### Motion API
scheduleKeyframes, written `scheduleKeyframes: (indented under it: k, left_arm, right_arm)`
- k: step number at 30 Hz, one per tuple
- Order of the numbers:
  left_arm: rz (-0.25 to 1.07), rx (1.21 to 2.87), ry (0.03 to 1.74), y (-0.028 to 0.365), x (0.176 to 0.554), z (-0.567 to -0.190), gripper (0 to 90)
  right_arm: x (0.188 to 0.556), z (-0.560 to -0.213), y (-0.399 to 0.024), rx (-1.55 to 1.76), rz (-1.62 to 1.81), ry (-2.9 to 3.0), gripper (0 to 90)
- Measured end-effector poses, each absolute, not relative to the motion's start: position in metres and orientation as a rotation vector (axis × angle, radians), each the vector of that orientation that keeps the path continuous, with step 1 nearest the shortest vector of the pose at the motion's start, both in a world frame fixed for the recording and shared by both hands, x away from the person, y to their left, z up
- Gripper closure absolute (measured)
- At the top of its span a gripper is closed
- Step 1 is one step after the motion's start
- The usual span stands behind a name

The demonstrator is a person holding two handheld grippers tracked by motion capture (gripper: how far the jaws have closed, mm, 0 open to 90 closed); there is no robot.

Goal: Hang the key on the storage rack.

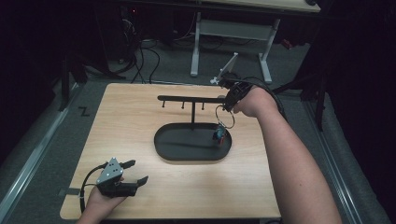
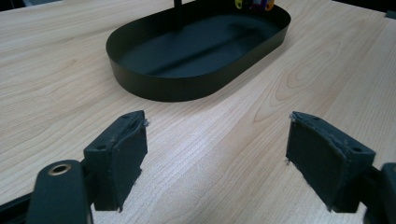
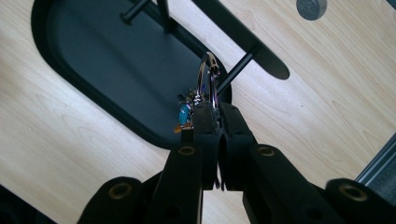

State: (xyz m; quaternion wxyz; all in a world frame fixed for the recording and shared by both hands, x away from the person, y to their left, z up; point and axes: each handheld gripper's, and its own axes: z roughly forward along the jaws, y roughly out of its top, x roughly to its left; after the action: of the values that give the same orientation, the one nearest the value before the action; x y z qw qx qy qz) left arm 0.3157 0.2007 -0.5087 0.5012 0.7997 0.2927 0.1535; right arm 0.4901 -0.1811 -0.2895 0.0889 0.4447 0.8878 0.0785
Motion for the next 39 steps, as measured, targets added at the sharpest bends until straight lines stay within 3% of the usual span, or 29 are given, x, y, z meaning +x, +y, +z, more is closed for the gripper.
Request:
scheduleKeyframes:
  k: [14, 19, 30, 39]
  left_arm:
    - [0.368, 1.942, 0.703, 0.2, 0.315, -0.509, 21.1]
    - [0.369, 1.937, 0.705, 0.2, 0.315, -0.509, 21.1]
    - [0.37, 1.946, 0.698, 0.198, 0.315, -0.509, 21.1]
    - [0.372, 1.95, 0.698, 0.197, 0.314, -0.51, 21.1]
  right_arm:
    - [0.505, -0.297, -0.183, 1.381, 0.229, 2.636, 86.5]
    - [0.505, -0.296, -0.184, 1.372, 0.249, 2.618, 76.6]
    - [0.491, -0.289, -0.195, 1.391, 0.3, 2.565, 69.9]
    - [0.471, -0.293, -0.209, 1.435, 0.352, 2.509, 58.2]
